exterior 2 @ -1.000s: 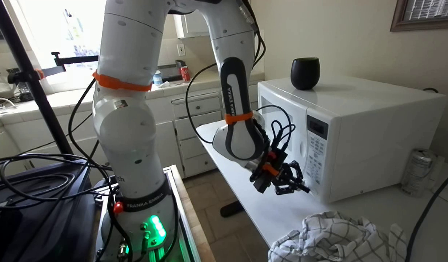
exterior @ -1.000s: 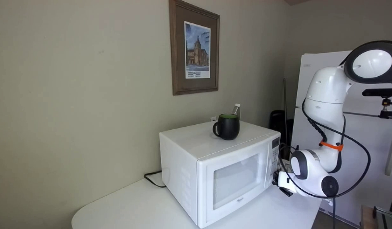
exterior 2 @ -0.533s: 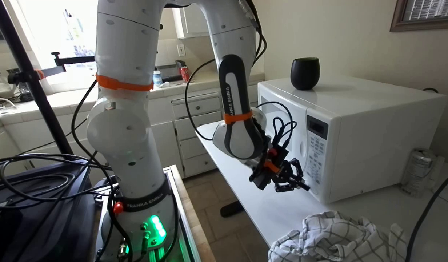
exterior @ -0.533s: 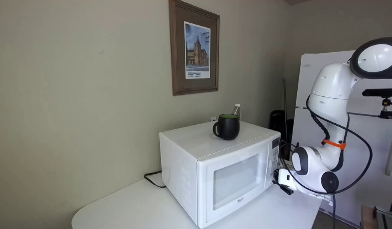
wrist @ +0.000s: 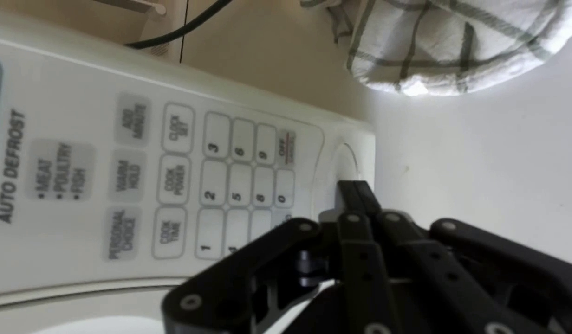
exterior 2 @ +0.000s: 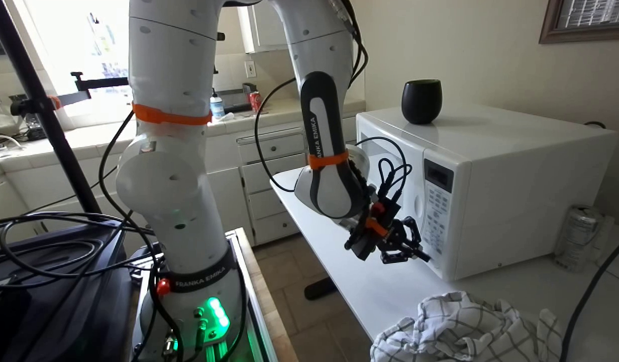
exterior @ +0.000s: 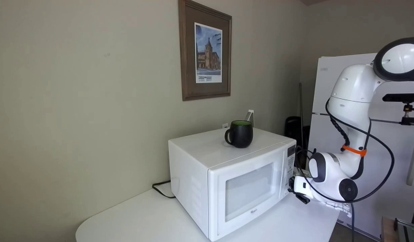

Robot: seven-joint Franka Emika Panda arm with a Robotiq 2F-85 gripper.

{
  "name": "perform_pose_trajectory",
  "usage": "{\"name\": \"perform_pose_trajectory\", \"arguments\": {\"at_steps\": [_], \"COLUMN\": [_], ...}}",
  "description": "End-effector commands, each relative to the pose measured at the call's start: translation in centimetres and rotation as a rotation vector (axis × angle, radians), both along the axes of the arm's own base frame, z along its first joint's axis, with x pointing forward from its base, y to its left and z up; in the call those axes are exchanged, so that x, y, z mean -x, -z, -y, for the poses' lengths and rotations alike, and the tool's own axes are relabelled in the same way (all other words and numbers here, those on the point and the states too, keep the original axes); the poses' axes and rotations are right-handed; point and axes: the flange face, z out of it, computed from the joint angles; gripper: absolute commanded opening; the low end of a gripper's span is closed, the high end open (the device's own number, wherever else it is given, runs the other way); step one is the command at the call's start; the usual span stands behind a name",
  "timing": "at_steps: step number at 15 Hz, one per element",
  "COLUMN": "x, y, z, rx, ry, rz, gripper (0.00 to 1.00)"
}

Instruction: Open the microwave door by pressing the bottom right button

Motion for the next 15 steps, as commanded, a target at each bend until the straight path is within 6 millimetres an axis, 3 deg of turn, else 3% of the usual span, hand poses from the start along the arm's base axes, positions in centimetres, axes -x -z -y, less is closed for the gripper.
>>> {"name": "perform_pose_trajectory", "arguments": {"at_steps": [1, 15], "x": [-0.9, -1.7], "y": [0.4, 3.0], "z": [-0.2, -1.6], "rx": [-0.005, -0.072], "ry": [-0.010, 0.052], "rz": [0.009, 0.181], "gripper": [0.00, 0.00]}}
